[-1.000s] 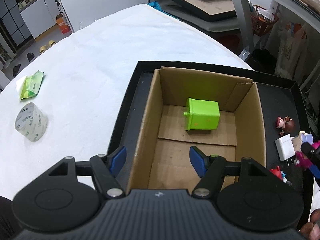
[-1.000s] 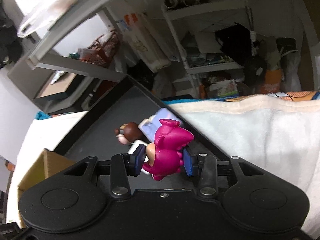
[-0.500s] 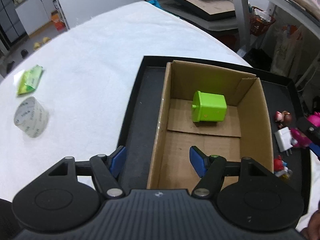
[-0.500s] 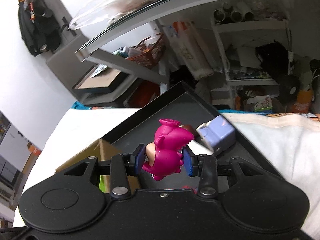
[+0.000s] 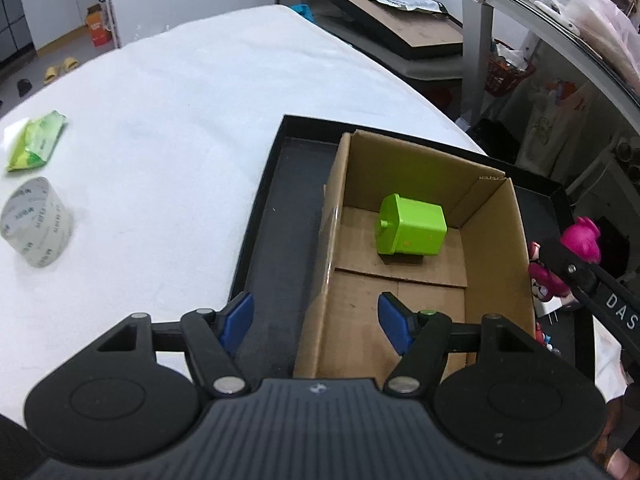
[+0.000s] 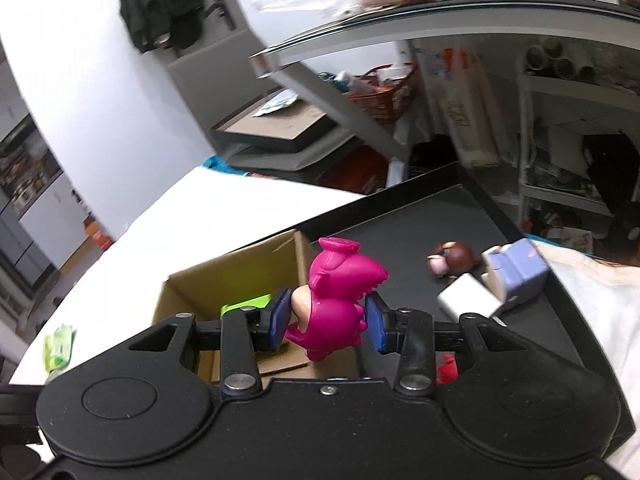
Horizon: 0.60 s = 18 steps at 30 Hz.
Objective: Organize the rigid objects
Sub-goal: 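Carry the pink figure into the box with the right gripper and release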
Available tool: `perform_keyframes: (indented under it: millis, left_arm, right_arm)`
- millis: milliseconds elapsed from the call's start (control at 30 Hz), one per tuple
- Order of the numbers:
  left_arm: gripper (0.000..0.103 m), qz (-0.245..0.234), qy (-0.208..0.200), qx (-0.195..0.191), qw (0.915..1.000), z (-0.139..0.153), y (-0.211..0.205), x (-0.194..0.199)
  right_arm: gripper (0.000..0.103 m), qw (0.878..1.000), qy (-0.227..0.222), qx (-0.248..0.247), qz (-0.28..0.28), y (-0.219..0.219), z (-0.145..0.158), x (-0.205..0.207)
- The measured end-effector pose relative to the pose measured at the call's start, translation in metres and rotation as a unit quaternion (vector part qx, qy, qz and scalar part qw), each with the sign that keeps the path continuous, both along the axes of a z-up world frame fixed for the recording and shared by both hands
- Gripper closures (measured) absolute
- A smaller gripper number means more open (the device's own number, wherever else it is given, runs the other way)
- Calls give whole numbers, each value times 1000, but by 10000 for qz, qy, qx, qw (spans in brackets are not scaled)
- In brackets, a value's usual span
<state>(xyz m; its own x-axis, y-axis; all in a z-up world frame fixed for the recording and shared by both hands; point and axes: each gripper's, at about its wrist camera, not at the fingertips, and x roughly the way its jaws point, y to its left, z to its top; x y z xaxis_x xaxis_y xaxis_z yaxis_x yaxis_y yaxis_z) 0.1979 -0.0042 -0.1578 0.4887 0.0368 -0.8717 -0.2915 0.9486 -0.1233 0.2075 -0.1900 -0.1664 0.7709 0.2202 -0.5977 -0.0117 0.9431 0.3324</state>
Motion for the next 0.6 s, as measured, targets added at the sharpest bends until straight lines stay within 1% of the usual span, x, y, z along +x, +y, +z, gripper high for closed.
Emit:
perform_keyframes:
  millis: [67, 133, 233, 300, 367, 467, 567, 600]
  left_arm:
    - [39, -15, -57, -109, 9999, -6, 3, 1]
    - [42, -16, -118, -169, 9998, -11, 6, 1]
    - [53, -31, -143, -295, 9995, -21, 11, 5]
    - [65, -52, -103, -499, 9987, -29, 17, 9]
    - [68, -46, -111, -637, 9979, -34, 21, 11]
    - [77, -9, -174, -837, 9963, -40, 27, 12]
    - [82, -7, -232, -1068, 9940, -45, 32, 12]
    - [82, 17, -260, -1085, 9938, -46, 32, 12]
  right_arm:
    - [63, 9998, -114, -153, 69, 7, 2, -1]
    - [63, 9993, -190, -278, 153, 14, 3, -1]
    - [63, 9988, -219, -336, 268, 19, 4, -1]
    - [63, 9988, -251, -305, 301, 22, 6, -2]
    - [64, 9980, -340, -389, 355, 28, 8, -3]
    - [64, 9973, -362, -450, 464, 36, 11, -2]
    - [63, 9959, -323, -551, 645, 48, 12, 1]
    - [63, 9953, -311, -564, 718, 52, 12, 2]
